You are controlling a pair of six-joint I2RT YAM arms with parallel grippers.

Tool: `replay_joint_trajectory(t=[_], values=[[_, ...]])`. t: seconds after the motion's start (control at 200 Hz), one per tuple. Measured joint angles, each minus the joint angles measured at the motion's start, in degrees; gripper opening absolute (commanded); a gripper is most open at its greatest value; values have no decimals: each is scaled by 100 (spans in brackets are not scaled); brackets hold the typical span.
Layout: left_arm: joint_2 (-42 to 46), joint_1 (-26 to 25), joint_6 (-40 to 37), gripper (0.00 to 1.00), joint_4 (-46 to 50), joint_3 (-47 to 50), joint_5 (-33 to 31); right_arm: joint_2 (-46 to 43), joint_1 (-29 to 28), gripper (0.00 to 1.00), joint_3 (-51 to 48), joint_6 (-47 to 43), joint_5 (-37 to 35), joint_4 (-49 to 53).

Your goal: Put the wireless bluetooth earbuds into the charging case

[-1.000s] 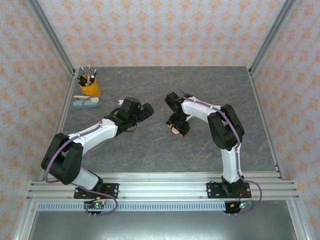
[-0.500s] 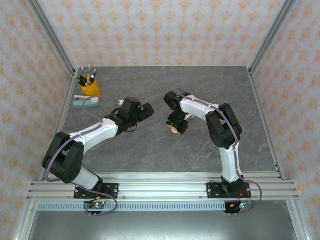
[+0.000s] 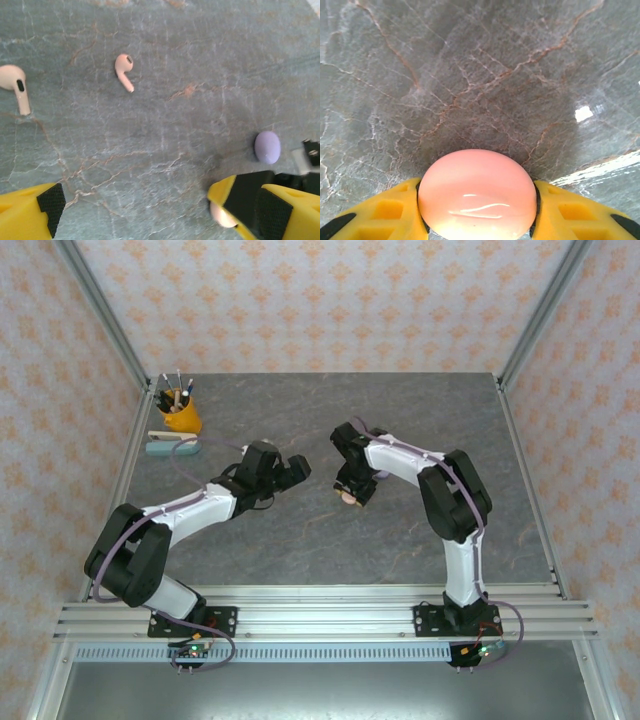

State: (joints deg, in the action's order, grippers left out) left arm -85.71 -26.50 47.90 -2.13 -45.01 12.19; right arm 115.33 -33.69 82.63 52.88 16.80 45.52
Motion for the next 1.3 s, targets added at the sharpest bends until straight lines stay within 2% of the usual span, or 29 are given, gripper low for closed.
replay_joint_trajectory(t=[0.435, 0.63, 0.991, 1.176, 1.301], values=[[87, 0, -205, 99, -1191, 723, 697, -308, 28, 39, -146, -142, -72, -822], [-4, 0, -240, 97, -1674, 870, 984, -308, 131, 39, -291, 240, 122, -1233], [-846, -15, -140, 93, -2612, 887, 1167, -308, 273, 39, -479, 1117, 562, -1915], [-1010, -42, -107, 94, -2824, 887, 1161, -304, 273, 44, -466, 1226, 595, -1980], [-756, -20, -74, 98, -2708, 885, 1073, -184, 273, 52, -66, 962, 505, -1580]])
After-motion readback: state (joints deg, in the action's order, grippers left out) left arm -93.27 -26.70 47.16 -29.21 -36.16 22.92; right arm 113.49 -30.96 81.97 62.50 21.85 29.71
